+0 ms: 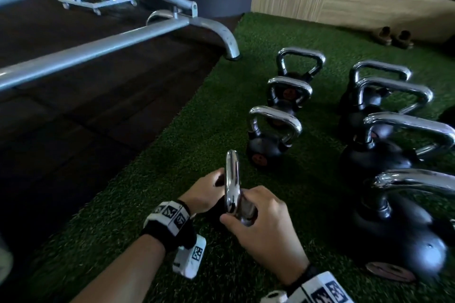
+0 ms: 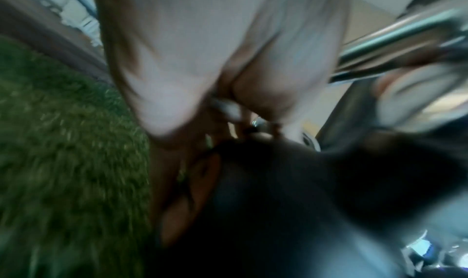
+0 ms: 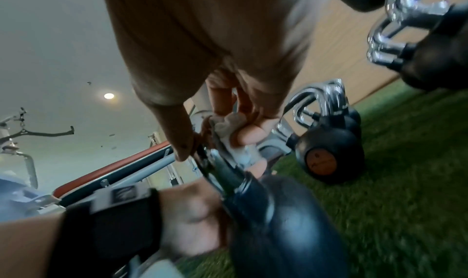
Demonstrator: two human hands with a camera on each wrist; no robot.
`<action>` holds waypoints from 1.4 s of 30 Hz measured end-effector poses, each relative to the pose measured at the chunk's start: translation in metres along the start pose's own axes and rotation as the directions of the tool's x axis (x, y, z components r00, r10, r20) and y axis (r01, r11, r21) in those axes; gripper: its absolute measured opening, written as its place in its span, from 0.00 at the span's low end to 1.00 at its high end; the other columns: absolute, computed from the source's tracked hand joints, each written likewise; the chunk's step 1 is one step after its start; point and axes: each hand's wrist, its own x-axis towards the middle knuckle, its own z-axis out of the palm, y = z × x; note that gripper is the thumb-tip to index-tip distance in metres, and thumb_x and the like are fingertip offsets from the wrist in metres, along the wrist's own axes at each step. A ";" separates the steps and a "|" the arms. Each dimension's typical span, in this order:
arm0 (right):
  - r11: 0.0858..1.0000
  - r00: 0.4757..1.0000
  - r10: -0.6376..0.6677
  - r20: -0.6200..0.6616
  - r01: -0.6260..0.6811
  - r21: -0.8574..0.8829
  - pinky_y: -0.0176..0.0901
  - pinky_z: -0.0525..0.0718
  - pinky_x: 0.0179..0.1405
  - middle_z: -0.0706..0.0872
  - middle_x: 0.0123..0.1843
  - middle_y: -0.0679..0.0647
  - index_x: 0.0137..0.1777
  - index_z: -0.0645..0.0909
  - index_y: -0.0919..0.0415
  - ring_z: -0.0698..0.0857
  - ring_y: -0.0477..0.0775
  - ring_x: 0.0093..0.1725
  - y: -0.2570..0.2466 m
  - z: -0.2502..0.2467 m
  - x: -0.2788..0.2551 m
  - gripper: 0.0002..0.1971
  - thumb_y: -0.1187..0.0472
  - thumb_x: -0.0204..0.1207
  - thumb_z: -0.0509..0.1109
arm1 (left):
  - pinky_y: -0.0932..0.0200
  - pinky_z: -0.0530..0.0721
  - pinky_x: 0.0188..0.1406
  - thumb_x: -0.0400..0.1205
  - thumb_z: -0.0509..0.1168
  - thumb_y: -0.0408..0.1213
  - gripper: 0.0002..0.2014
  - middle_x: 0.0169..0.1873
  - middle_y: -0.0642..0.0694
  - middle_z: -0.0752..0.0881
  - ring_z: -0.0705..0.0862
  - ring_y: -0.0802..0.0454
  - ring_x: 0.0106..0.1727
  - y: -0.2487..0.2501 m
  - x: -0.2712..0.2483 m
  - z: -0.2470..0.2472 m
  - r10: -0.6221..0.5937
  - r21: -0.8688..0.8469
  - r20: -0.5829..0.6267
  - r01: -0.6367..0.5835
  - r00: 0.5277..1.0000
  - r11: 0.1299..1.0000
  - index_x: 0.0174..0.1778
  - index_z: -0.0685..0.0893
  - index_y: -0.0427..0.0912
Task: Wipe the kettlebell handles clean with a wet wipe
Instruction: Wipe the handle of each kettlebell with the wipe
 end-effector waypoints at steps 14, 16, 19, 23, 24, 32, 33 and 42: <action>0.984 0.986 -0.168 0.017 0.169 -0.061 0.20 0.78 0.52 0.84 0.58 0.37 0.69 0.86 0.52 0.83 0.32 0.54 0.067 -0.049 0.001 0.25 0.61 0.71 0.84 | 0.51 0.83 0.54 0.81 0.73 0.57 0.11 0.49 0.60 0.88 0.86 0.59 0.51 0.021 -0.047 0.046 -0.115 -0.218 -0.429 0.020 0.896 0.976 0.50 0.80 0.58; 0.983 0.985 -0.172 0.026 0.173 -0.066 0.20 0.77 0.55 0.83 0.59 0.36 0.70 0.85 0.51 0.82 0.32 0.56 0.070 -0.048 0.000 0.26 0.60 0.71 0.84 | 0.56 0.84 0.54 0.79 0.77 0.53 0.12 0.49 0.59 0.92 0.89 0.62 0.53 0.014 -0.046 0.033 -0.108 -0.265 -0.316 0.022 0.943 0.964 0.55 0.83 0.60; 0.993 0.984 -0.114 0.136 0.113 0.020 0.25 0.82 0.52 0.84 0.58 0.36 0.69 0.87 0.45 0.85 0.37 0.55 0.069 -0.061 0.007 0.27 0.60 0.69 0.86 | 0.62 0.85 0.59 0.71 0.85 0.49 0.29 0.59 0.59 0.92 0.89 0.59 0.64 0.003 -0.039 -0.010 -0.010 -0.345 0.124 0.053 0.992 0.937 0.66 0.84 0.59; 0.993 0.957 -0.028 0.287 -0.005 0.115 0.32 0.87 0.54 0.88 0.56 0.39 0.66 0.89 0.46 0.88 0.40 0.55 0.063 -0.096 0.033 0.24 0.69 0.74 0.80 | 0.55 0.83 0.69 0.78 0.71 0.26 0.26 0.63 0.51 0.90 0.88 0.50 0.68 0.024 -0.002 -0.077 -0.023 0.140 0.413 -0.039 0.910 0.989 0.64 0.87 0.61; 0.992 0.969 -0.009 0.248 -0.022 0.122 0.31 0.87 0.53 0.89 0.54 0.39 0.64 0.90 0.46 0.89 0.39 0.54 0.061 -0.104 0.041 0.21 0.68 0.75 0.79 | 0.52 0.83 0.70 0.80 0.70 0.24 0.25 0.61 0.53 0.90 0.88 0.52 0.65 0.036 0.011 -0.090 -0.063 0.234 0.351 -0.023 0.934 0.972 0.61 0.88 0.63; 0.983 0.964 0.110 -0.242 -0.070 0.171 0.26 0.83 0.46 0.89 0.51 0.39 0.54 0.93 0.46 0.88 0.35 0.50 0.052 -0.128 0.112 0.08 0.57 0.76 0.80 | 0.60 0.81 0.42 0.83 0.71 0.24 0.17 0.50 0.48 0.94 0.88 0.58 0.45 0.152 0.079 -0.140 -0.100 0.271 0.183 0.048 0.978 0.961 0.57 0.88 0.52; 0.983 0.955 0.121 -0.270 -0.076 0.169 0.29 0.85 0.46 0.89 0.50 0.40 0.55 0.93 0.47 0.88 0.36 0.49 0.051 -0.128 0.119 0.09 0.58 0.76 0.80 | 0.60 0.82 0.41 0.83 0.72 0.25 0.16 0.49 0.48 0.94 0.89 0.58 0.44 0.161 0.082 -0.141 -0.097 0.293 0.190 0.038 0.977 0.955 0.57 0.88 0.52; 0.987 0.901 0.153 -0.405 -0.116 0.114 0.24 0.82 0.47 0.92 0.44 0.36 0.51 0.93 0.44 0.88 0.35 0.46 0.044 -0.121 0.171 0.12 0.60 0.70 0.84 | 0.54 0.90 0.54 0.80 0.79 0.39 0.16 0.50 0.59 0.93 0.90 0.64 0.45 0.175 0.106 -0.156 -0.095 0.448 0.236 -0.021 0.967 0.894 0.59 0.86 0.62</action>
